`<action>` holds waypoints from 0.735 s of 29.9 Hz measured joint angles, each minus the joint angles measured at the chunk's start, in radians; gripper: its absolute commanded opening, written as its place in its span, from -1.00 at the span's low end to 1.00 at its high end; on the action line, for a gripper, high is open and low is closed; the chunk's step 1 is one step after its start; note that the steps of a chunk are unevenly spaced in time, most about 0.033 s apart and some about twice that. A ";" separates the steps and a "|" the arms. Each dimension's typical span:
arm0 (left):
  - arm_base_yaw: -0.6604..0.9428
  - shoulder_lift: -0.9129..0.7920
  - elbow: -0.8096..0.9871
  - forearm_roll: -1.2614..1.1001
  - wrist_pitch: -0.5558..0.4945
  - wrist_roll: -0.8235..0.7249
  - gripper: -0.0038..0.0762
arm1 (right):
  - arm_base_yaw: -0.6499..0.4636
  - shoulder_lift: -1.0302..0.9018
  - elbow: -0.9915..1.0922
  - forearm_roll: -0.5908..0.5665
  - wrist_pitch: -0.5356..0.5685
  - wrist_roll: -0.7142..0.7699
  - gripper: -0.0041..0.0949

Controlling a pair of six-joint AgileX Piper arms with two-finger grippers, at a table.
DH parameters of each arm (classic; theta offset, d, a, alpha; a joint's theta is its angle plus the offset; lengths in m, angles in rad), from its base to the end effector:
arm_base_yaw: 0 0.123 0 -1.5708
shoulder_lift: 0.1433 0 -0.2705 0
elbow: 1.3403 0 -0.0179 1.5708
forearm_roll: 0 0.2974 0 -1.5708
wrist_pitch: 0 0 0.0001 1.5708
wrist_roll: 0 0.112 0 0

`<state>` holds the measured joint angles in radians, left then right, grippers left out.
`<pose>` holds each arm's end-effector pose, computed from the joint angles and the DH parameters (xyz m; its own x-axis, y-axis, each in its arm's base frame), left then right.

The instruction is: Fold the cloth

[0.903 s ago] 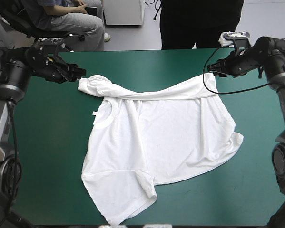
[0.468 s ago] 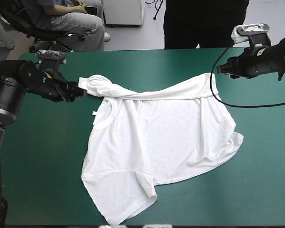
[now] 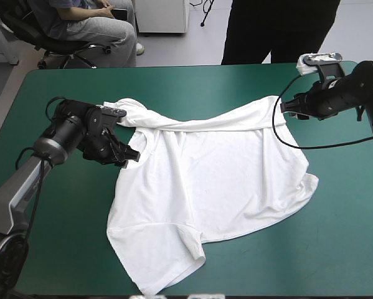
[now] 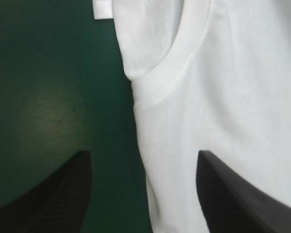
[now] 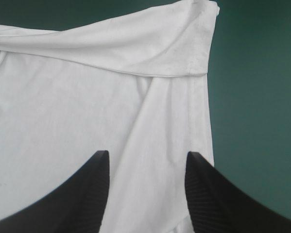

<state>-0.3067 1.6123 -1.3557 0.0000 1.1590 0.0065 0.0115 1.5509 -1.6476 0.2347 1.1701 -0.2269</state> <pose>0.3553 -0.1125 0.2476 -0.9235 0.2993 -0.2400 0.3079 0.9514 0.0016 0.3833 0.0284 0.3727 -0.8033 -0.1397 -0.5789 -0.2406 0.9654 0.1010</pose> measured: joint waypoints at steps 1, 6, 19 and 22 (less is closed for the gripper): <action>0.000 0.016 0.003 0.000 -0.004 0.000 0.23 | 0.000 0.000 0.005 -0.001 -0.001 0.000 -0.01; 0.000 0.115 0.006 0.000 -0.053 0.000 0.23 | 0.000 0.000 0.013 -0.002 -0.002 0.000 -0.03; 0.000 0.247 0.003 -0.049 -0.044 -0.006 -0.93 | 0.000 0.000 0.013 -0.018 -0.002 0.000 -0.17; -0.002 0.247 0.002 -0.034 -0.025 -0.015 -0.95 | 0.000 0.000 0.014 -0.030 -0.002 0.000 -0.18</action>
<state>-0.3086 1.8589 -1.3534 -0.0339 1.1339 -0.0084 0.0115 1.5509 -1.6340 0.2049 1.1682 -0.2267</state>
